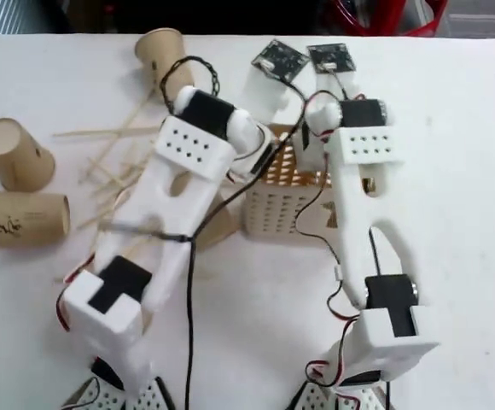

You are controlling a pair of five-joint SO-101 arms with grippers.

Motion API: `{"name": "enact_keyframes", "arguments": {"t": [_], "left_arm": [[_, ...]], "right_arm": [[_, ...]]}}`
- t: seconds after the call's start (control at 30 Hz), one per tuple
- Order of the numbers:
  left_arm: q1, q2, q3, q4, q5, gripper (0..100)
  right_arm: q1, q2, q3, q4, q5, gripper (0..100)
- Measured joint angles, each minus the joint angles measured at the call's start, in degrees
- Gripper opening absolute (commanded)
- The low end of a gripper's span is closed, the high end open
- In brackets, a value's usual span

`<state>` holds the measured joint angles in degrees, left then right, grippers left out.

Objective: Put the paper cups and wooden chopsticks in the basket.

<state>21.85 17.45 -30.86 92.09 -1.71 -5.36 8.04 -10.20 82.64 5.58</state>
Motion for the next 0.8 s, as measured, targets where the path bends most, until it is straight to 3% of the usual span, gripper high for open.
{"name": "enact_keyframes", "arguments": {"t": [0.23, 0.5, 0.67, 0.8], "left_arm": [[-0.09, -2.81, -12.75, 8.53, -3.43, 13], [-11.96, -12.92, -26.11, 9.49, -3.6, 18], [-22.95, -24.7, -29.89, 9.58, -4.84, 17], [-28.31, -35.25, -23.38, 9.85, -10.99, 17]], "right_arm": [[1.23, 0.0, -0.09, -0.18, 1.76, 1.6], [2.55, 0.0, -0.09, -0.18, 7.65, 1.6], [2.99, 0.0, -0.09, -0.18, 19.52, 1.6], [3.96, -2.64, 0.0, -0.09, 31.91, 1.6]]}}
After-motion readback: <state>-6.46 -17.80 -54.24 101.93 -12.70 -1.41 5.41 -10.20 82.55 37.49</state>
